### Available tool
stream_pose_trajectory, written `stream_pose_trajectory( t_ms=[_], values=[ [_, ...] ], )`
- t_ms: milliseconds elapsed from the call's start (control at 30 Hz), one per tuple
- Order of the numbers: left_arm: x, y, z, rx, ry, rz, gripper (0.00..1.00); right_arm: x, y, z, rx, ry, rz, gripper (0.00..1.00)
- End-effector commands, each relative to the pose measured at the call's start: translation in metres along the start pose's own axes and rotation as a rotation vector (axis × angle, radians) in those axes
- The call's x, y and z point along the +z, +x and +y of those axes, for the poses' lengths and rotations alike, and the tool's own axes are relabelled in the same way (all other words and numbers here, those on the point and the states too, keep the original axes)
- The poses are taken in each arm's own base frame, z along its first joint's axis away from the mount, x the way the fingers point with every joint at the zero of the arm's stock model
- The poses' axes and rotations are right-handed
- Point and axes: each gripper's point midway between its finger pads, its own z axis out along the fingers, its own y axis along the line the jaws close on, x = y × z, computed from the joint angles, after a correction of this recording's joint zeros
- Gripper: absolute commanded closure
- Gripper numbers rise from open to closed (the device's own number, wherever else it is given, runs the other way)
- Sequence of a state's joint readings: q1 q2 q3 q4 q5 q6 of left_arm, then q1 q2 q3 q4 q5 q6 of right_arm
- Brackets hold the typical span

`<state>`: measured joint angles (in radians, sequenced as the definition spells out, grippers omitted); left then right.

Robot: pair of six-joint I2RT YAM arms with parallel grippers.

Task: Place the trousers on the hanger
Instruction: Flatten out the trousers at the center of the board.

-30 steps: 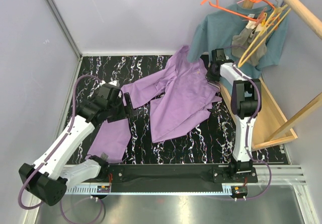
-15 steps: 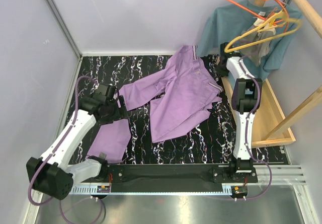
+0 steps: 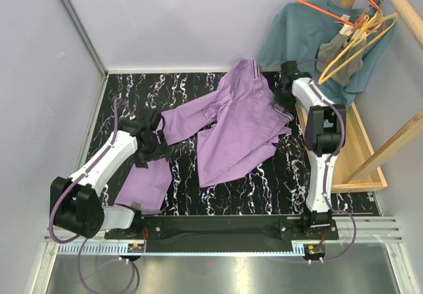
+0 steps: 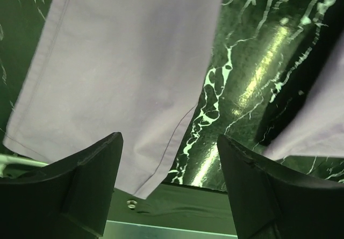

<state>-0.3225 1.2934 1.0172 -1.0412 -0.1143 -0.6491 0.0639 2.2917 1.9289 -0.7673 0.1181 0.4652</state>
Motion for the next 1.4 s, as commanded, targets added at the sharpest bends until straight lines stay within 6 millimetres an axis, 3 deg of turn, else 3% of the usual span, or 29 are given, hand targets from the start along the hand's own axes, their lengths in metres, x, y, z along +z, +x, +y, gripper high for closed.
stream_pose_trajectory(
  t_ms=[0,33,67,167,267,300,433,600,633,700,800,1000,1233,1367],
  values=[
    [0.011,0.014,0.009,-0.124,-0.064,0.044,0.24,-0.070,0.039,0.061,-0.111,-0.153,-0.002,0.42],
    [0.014,0.016,0.011,-0.149,-0.070,0.043,0.24,-0.088,0.045,0.071,-0.133,-0.188,-0.018,0.39],
    [0.018,0.020,0.013,-0.187,-0.086,0.048,0.25,-0.090,0.071,0.077,-0.171,-0.192,0.015,0.39],
    [0.019,0.021,0.017,-0.266,-0.098,0.032,0.25,-0.119,0.094,0.086,-0.205,-0.250,0.001,0.38],
    [0.013,0.012,0.028,-0.361,-0.124,-0.015,0.25,-0.141,0.093,0.090,-0.222,-0.305,-0.029,0.37],
    [0.008,0.007,0.030,-0.389,-0.112,-0.048,0.27,-0.148,0.094,0.100,-0.238,-0.363,-0.027,0.37],
    [0.010,0.007,0.048,-0.523,-0.145,-0.068,0.28,-0.151,0.093,0.130,-0.252,-0.470,0.009,0.39],
    [0.017,0.019,0.078,-0.652,-0.272,-0.054,0.11,-0.174,0.077,0.157,-0.257,-0.528,-0.018,0.38],
    [0.019,0.018,0.092,-0.708,-0.312,-0.075,0.10,-0.180,0.074,0.161,-0.255,-0.542,-0.024,0.38],
    [0.021,0.005,0.100,-0.773,-0.285,-0.129,0.11,-0.185,0.074,0.161,-0.253,-0.548,-0.018,0.38],
    [0.032,-0.008,0.109,-0.840,-0.261,-0.154,0.21,-0.189,0.078,0.162,-0.252,-0.565,-0.009,0.38],
    [0.058,-0.015,0.105,-0.889,-0.272,-0.114,0.25,-0.183,0.090,0.154,-0.262,-0.552,0.019,0.38],
    [0.076,-0.026,0.106,-0.912,-0.339,-0.079,0.27,-0.181,0.094,0.155,-0.266,-0.562,0.032,0.38],
    [0.085,-0.026,0.109,-0.924,-0.373,-0.070,0.39,-0.179,0.092,0.155,-0.271,-0.559,0.026,0.38]
  ],
)
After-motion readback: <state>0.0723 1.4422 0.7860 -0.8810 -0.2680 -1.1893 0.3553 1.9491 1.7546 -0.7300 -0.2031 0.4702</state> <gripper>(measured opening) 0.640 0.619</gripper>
